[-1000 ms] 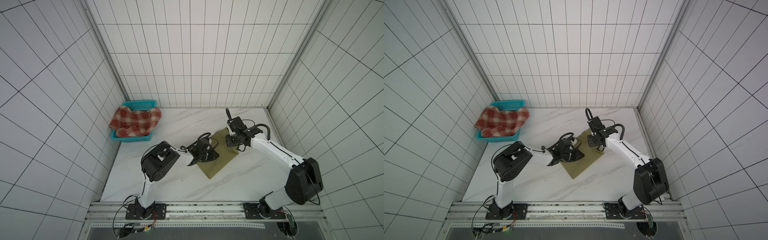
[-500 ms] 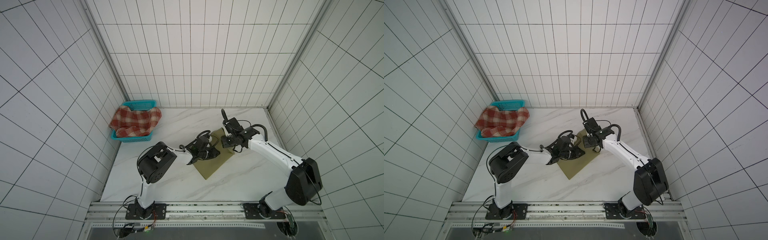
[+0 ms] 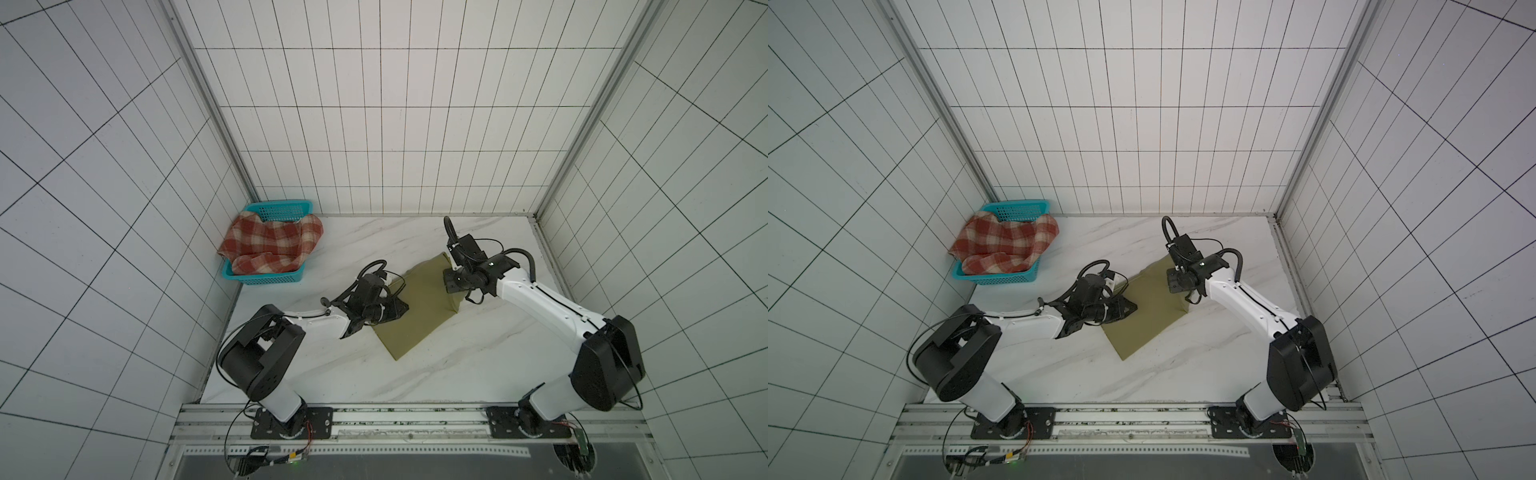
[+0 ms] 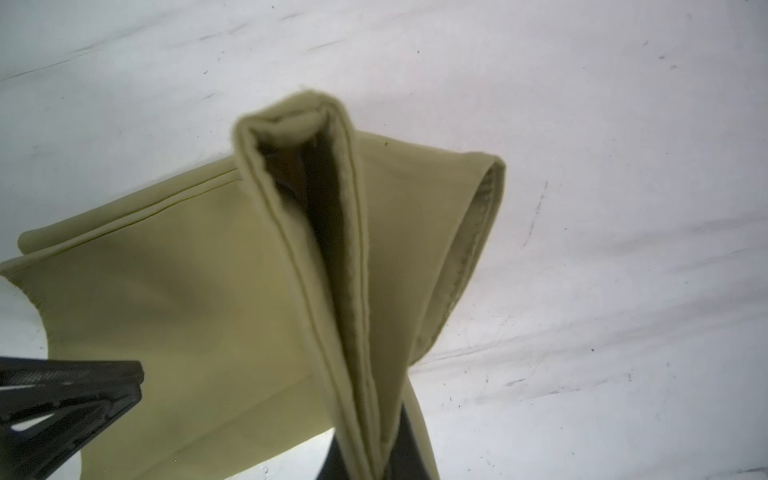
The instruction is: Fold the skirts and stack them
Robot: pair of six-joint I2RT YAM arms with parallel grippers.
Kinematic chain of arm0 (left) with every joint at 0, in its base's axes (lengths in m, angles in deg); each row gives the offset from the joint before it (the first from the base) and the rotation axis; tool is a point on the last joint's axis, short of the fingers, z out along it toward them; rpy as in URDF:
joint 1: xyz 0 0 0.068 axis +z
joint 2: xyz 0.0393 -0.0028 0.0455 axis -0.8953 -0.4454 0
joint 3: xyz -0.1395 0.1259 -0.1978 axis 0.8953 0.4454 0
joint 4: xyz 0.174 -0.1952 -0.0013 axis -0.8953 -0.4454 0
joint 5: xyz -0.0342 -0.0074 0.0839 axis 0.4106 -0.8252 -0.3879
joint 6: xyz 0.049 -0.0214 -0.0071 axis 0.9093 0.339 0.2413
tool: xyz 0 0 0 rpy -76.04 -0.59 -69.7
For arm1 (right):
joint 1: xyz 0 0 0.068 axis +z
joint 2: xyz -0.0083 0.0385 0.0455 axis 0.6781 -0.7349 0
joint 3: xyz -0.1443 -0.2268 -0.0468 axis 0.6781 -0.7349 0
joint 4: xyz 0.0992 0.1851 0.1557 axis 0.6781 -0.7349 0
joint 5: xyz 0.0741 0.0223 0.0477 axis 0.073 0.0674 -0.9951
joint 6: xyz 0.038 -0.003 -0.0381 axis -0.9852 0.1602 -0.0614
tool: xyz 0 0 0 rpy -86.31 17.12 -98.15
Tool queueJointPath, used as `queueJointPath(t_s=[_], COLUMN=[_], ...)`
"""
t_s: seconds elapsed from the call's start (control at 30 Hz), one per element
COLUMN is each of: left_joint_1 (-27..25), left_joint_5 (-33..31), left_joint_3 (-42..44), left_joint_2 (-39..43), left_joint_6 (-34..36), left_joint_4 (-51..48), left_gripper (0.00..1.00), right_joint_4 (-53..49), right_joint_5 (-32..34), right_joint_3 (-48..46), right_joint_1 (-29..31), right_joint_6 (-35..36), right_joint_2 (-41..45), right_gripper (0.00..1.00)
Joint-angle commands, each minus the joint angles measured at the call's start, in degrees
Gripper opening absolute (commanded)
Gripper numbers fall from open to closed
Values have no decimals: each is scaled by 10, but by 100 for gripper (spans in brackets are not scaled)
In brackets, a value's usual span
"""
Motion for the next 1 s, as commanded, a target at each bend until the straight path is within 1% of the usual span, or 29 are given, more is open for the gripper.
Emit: queueJointPath(t_s=[0.0, 0.17, 0.37, 0.47, 0.57, 0.63, 0.97], left_joint_1=[0, -8, -42, -61, -71, -75, -80], left_joint_5=[-12, -11, -12, -13, -10, -8, -13], left_joint_3=[17, 29, 6, -12, -21, -24, -24], left_joint_2=[-9, -34, -78, -110, -135, -148, -164], left_joint_6=[20, 15, -8, -21, -36, -44, -50], left_joint_4=[-6, 20, 57, 74, 96, 107, 118], left_gripper=[19, 19, 19, 18, 17, 17, 17], right_joint_4=[-27, -46, -61, -62, -56, -46, 46], right_joint_5=[36, 54, 60, 46, 30, 4, -80], right_joint_3=[22, 36, 54, 59, 56, 49, -34], right_joint_1=[-22, -46, -51, -40, -15, 2, 53], right_joint_6=[20, 32, 34, 25, 9, -4, -64], right_joint_2=[15, 22, 20, 13, 9, 5, 13], right_gripper=[0, 0, 0, 0, 0, 0, 0])
